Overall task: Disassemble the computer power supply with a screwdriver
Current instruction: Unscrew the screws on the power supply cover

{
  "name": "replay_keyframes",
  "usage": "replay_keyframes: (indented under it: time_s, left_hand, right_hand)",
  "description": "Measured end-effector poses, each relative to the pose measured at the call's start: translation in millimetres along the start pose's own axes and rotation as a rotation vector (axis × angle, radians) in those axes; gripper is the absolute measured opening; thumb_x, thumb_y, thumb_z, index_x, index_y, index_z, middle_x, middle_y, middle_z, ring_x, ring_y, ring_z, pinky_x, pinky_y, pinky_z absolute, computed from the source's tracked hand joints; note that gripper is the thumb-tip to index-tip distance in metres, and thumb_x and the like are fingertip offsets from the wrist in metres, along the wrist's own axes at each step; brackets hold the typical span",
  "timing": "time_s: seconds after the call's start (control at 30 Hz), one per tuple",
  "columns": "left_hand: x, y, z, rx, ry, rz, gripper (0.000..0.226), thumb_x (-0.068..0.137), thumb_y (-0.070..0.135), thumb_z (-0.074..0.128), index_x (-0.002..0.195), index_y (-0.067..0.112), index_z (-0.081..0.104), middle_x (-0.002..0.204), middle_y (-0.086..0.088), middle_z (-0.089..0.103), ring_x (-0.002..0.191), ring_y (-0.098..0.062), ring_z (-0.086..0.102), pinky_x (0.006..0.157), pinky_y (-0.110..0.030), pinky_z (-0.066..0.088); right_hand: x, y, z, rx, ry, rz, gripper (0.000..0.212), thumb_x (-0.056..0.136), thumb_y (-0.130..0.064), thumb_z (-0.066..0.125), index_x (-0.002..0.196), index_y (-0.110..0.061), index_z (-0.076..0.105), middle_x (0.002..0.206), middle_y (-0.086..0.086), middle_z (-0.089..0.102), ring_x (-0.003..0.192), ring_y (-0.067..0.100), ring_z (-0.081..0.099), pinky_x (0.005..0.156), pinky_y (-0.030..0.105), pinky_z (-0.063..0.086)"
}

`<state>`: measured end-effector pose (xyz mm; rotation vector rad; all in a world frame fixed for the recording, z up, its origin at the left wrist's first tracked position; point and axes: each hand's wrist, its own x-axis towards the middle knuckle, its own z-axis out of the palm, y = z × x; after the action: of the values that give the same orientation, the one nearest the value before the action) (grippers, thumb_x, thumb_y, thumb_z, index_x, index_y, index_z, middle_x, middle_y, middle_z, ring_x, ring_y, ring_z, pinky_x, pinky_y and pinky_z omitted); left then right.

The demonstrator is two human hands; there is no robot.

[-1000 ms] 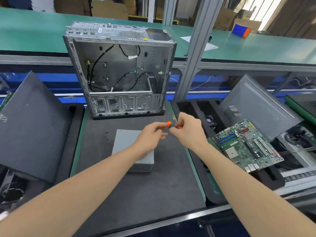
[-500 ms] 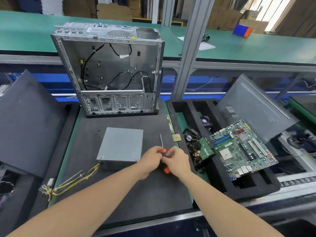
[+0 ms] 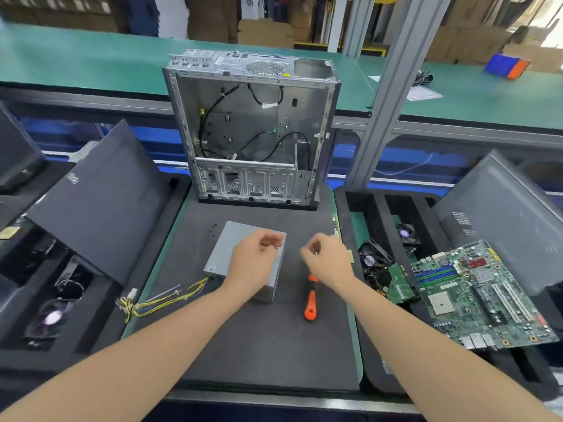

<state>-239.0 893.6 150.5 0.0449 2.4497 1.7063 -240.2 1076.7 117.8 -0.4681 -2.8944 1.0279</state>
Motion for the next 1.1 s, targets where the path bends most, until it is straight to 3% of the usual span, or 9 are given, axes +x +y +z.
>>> replay_keyframes:
  time_s: [0.07, 0.13, 0.23, 0.33, 0.43, 0.67, 0.8, 0.87, 1.1]
  left_hand:
    - [-6, -1, -21, -0.009, 0.236, -0.105, 0.028, 0.098, 0.010, 0.052, 0.103, 0.031, 0.071, 0.098, 0.016, 0.069, 0.082, 0.006, 0.061, 0.065, -0.012, 0.044]
    - [-15, -6, -38, -0.088, 0.348, -0.321, 0.016, 0.096, 0.019, 0.054, 0.101, 0.022, 0.069, 0.091, 0.006, 0.069, 0.075, -0.014, 0.061, 0.060, -0.026, 0.044]
    - [-28, -15, -57, -0.381, 0.180, -0.697, 0.028, 0.096, 0.028, 0.054, 0.104, 0.005, 0.067, 0.091, -0.011, 0.072, 0.070, -0.030, 0.065, 0.059, -0.033, 0.053]
    - [-34, -27, -70, -0.592, 0.044, -0.918, 0.050, 0.098, 0.046, 0.056, 0.119, 0.001, 0.063, 0.117, -0.021, 0.068, 0.102, -0.042, 0.068, 0.082, -0.045, 0.058]
    - [-28, -40, -74, -0.673, 0.180, -0.951, 0.059, 0.090, 0.048, 0.072, 0.129, 0.008, 0.055, 0.133, -0.018, 0.054, 0.123, -0.040, 0.059, 0.095, -0.050, 0.058]
    - [-8, -52, -69, -0.968, 0.201, -0.995, 0.038, 0.094, 0.046, 0.072, 0.093, 0.014, 0.052, 0.107, -0.017, 0.059, 0.110, -0.038, 0.064, 0.096, -0.054, 0.053]
    - [7, -56, -73, -0.994, 0.208, -0.947, 0.024, 0.104, 0.037, 0.062, 0.100, 0.014, 0.055, 0.102, -0.019, 0.065, 0.088, -0.039, 0.067, 0.063, -0.060, 0.055]
    - [12, -56, -73, -0.924, 0.195, -0.936, 0.020, 0.105, 0.031, 0.060, 0.101, 0.012, 0.055, 0.099, -0.021, 0.067, 0.085, -0.040, 0.068, 0.059, -0.058, 0.053]
    - [26, -39, -74, -0.784, 0.180, -0.820, 0.014, 0.099, 0.020, 0.056, 0.107, 0.008, 0.057, 0.107, -0.018, 0.072, 0.095, -0.040, 0.073, 0.079, -0.057, 0.060]
  right_hand:
    - [17, -17, 0, 0.062, -0.014, -0.057, 0.010, 0.092, -0.034, 0.064, 0.095, -0.024, 0.064, 0.106, 0.005, 0.062, 0.089, 0.015, 0.055, 0.072, 0.027, 0.036]
    - [33, -32, 3, 0.088, -0.066, -0.116, 0.019, 0.095, -0.035, 0.065, 0.109, -0.022, 0.065, 0.113, 0.004, 0.061, 0.096, 0.015, 0.055, 0.080, 0.027, 0.038]
    - [46, -51, 13, 0.064, -0.165, -0.171, 0.034, 0.096, -0.037, 0.064, 0.125, -0.021, 0.063, 0.122, 0.002, 0.060, 0.110, 0.019, 0.055, 0.086, 0.029, 0.040]
    - [53, -66, 27, 0.056, -0.253, -0.186, 0.038, 0.096, -0.038, 0.062, 0.131, -0.023, 0.061, 0.124, -0.002, 0.061, 0.119, 0.020, 0.055, 0.092, 0.030, 0.045]
    - [56, -76, 38, 0.017, -0.323, -0.157, 0.040, 0.096, -0.039, 0.059, 0.133, -0.026, 0.063, 0.130, 0.000, 0.065, 0.125, 0.023, 0.057, 0.096, 0.029, 0.045]
    - [55, -82, 39, -0.110, -0.399, -0.086, 0.044, 0.094, -0.051, 0.058, 0.131, -0.029, 0.067, 0.130, 0.001, 0.066, 0.117, 0.025, 0.059, 0.092, 0.034, 0.049]
    - [47, -73, 33, -0.089, -0.460, 0.003, 0.037, 0.093, -0.057, 0.058, 0.110, -0.029, 0.074, 0.113, -0.006, 0.070, 0.104, 0.021, 0.061, 0.090, 0.036, 0.051]
    - [42, -70, 32, -0.027, -0.451, 0.080, 0.038, 0.089, -0.060, 0.060, 0.100, -0.028, 0.078, 0.106, -0.005, 0.073, 0.103, 0.021, 0.065, 0.092, 0.037, 0.053]
    - [29, -79, 19, 0.173, -0.231, 0.290, 0.061, 0.081, -0.072, 0.060, 0.098, -0.015, 0.073, 0.084, -0.006, 0.059, 0.077, 0.012, 0.054, 0.074, 0.036, 0.049]
